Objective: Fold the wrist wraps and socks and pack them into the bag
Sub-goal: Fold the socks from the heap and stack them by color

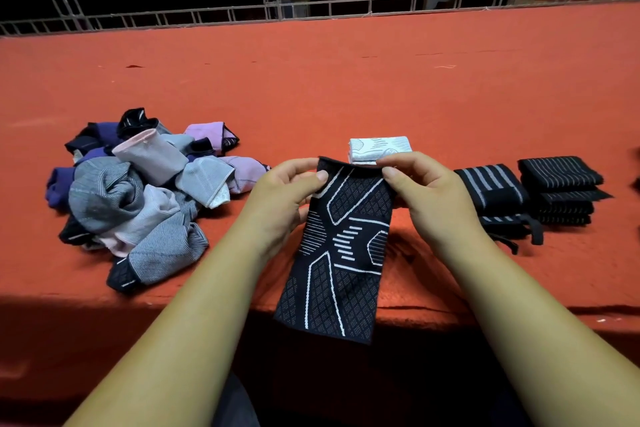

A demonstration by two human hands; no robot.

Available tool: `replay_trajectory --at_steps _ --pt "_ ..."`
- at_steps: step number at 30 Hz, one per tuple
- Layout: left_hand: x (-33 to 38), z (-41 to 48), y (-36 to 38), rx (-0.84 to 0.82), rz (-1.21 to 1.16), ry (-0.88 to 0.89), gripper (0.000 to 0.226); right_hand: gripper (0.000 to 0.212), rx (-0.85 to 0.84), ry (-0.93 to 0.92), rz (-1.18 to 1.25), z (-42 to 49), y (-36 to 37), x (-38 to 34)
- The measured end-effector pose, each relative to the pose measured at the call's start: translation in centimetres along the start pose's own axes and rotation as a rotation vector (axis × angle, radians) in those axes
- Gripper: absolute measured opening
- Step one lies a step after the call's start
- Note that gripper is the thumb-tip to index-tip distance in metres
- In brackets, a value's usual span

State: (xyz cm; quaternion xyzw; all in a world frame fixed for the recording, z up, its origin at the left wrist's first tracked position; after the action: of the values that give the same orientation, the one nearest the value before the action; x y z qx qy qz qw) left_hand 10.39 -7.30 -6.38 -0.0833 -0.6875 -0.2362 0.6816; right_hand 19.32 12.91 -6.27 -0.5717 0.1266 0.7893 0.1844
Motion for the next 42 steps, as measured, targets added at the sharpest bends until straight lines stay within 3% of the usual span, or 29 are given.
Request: replay_trajectory --at_steps 3,6,8,10,15,19,25,30,33,36,37,40,42 --pt "-0.4 0.0 -0.1 -0.022 0.067 -0.049 0.009 0.023 -0.014 0.038 0.043 -0.1 0.6 0.4" --pt "-0.4 -0.2 -0.2 -0.008 -0.039 -0.034 0.014 0.041 -0.114 0.325 0.149 -0.8 1.6 1.7" --pt "-0.2 -0.1 -0.4 0.008 -0.113 -0.026 0.024 0.032 -0.247 0.435 0.135 -1.5 2.3 2.1" --pt "-0.2 0.1 -0.7 0.006 -0.101 -0.040 0.028 0.017 -0.273 0.394 0.094 -1.7 2.4 2.2" --pt "-1.2 0.2 -2.5 -0.096 0.118 -0.220 0.021 0.015 -0.207 0.323 0.009 -1.5 1.9 1.9" --pt "-1.4 0.4 -3.1 -0.083 0.151 -0.198 0.028 0.007 -0.285 0.360 0.050 -1.6 1.8 1.9" --pt "-1.2 0.5 -3.7 -0.097 0.113 -0.146 0.027 0.035 -0.299 0.316 0.112 -1.2 1.8 2.4" --pt "-0.5 0.2 -3.5 -0.087 0.092 -0.147 0.033 0.042 -0.235 0.384 0.225 -1.2 2.2 2.6" --pt "-0.1 -0.2 -3.1 -0.073 0.062 -0.144 0.034 0.018 -0.250 0.403 0.279 -1.1 2.2 2.8" --pt "-0.4 -0.3 -2.7 -0.125 0.020 -0.153 0.016 0.002 -0.321 0.326 0.212 -1.1 2.2 3.2" --pt "-0.6 -0.4 -2.6 -0.149 0.032 -0.165 0.013 0.008 -0.333 0.287 0.156 -1.1 2.2 3.4" --pt "-1.5 -0.7 -2.7 -0.202 0.191 -0.237 0.037 0.023 -0.321 0.202 0.046 -1.2 2.2 3.5" --pt "-1.7 -0.8 -2.6 -0.216 0.230 -0.247 0.041 0.030 -0.318 0.211 0.065 -1.2 2.2 3.5"
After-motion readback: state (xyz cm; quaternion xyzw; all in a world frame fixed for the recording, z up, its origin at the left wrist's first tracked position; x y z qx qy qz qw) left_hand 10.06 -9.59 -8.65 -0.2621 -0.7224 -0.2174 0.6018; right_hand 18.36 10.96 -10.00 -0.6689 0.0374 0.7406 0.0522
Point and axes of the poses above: each hand's wrist, its own z-axis towards the middle knuckle, its own y-axis out of the palm, x = y × z, the point moved 3 cm from there along z, towards the middle knuckle, and after that the axes turned 1 degree about y, right-handed, at the moved point
